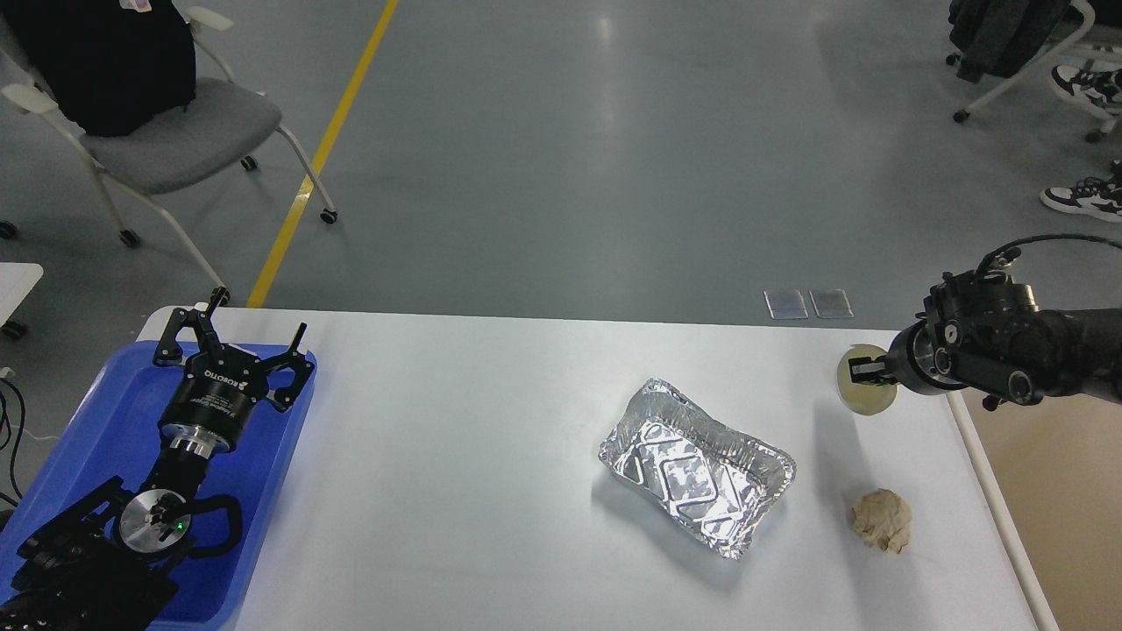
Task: Tidy desktop
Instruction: 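Lift the paper cup and carry it toward the beige bin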
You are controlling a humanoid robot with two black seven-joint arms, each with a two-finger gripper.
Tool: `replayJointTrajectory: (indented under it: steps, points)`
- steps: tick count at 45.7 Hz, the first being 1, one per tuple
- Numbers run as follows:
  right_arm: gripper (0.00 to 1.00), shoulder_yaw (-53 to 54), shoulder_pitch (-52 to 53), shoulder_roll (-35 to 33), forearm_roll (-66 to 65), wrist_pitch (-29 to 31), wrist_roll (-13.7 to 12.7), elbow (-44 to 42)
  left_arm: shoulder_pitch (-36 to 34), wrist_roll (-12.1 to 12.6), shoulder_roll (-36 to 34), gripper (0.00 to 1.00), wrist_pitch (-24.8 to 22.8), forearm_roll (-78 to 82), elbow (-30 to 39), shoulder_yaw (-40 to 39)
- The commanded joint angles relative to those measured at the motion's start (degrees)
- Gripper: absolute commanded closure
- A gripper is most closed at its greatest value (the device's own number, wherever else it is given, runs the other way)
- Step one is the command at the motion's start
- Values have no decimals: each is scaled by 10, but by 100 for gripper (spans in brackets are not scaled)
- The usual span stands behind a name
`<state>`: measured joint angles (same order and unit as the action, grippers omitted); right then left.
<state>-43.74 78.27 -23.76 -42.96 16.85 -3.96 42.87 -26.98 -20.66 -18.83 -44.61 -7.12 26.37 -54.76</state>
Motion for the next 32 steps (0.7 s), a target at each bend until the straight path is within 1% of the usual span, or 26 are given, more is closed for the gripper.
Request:
replayJointTrajectory:
  steps: [1,5,9,13,22,32]
  points:
    - [100,-35,127,-55,8,47,0,92,0,0,-1,1,0,0,0,0]
    - [100,-77,209,-78,28,72,0,148,1,0,-1,1,0,0,0,0]
    - [100,-132,300,-87,54,94,3,202,1,0,-1,1,0,0,0,-1]
    - [100,-173,376,-90,65,117,11,239,2,0,-1,1,0,0,0,-2]
    - [100,-198,485,-93,71,197,21,255,2,0,-2,1,0,0,0,-3]
    - [100,-200,557,-101,77,251,20,258,3,0,-2,1,0,0,0,-5]
